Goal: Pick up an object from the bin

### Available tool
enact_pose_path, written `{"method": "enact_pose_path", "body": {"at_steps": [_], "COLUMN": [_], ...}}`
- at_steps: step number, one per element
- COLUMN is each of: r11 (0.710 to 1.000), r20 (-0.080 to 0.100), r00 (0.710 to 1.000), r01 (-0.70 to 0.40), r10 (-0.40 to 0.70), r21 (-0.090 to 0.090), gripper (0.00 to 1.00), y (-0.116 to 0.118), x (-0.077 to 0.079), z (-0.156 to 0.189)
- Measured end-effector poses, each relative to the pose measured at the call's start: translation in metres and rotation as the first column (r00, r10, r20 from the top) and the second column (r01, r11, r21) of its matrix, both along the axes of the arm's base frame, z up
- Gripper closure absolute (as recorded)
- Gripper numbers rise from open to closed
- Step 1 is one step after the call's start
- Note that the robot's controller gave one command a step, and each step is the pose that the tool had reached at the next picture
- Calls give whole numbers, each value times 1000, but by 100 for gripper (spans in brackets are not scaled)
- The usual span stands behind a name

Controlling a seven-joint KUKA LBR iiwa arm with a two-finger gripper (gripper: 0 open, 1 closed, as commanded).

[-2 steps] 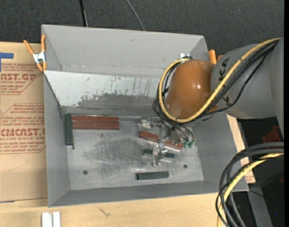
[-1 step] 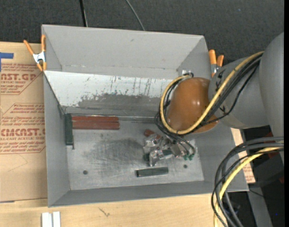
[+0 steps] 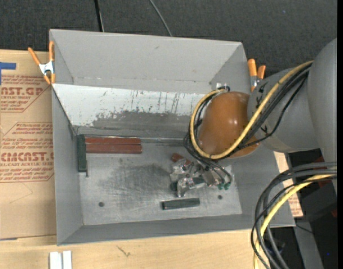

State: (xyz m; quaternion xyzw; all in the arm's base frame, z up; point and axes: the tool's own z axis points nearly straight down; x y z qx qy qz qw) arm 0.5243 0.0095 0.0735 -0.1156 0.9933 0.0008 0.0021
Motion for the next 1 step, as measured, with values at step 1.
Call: {"method": "enact_pose_path", "body": {"at_steps": [1], "r11": [998], "r20": [-2], "r00": [998], "r01": [-63], "r10": [63], "r21": [-1], "gripper": [100], "y": [-22], "x": [-9], "z": [137]}}
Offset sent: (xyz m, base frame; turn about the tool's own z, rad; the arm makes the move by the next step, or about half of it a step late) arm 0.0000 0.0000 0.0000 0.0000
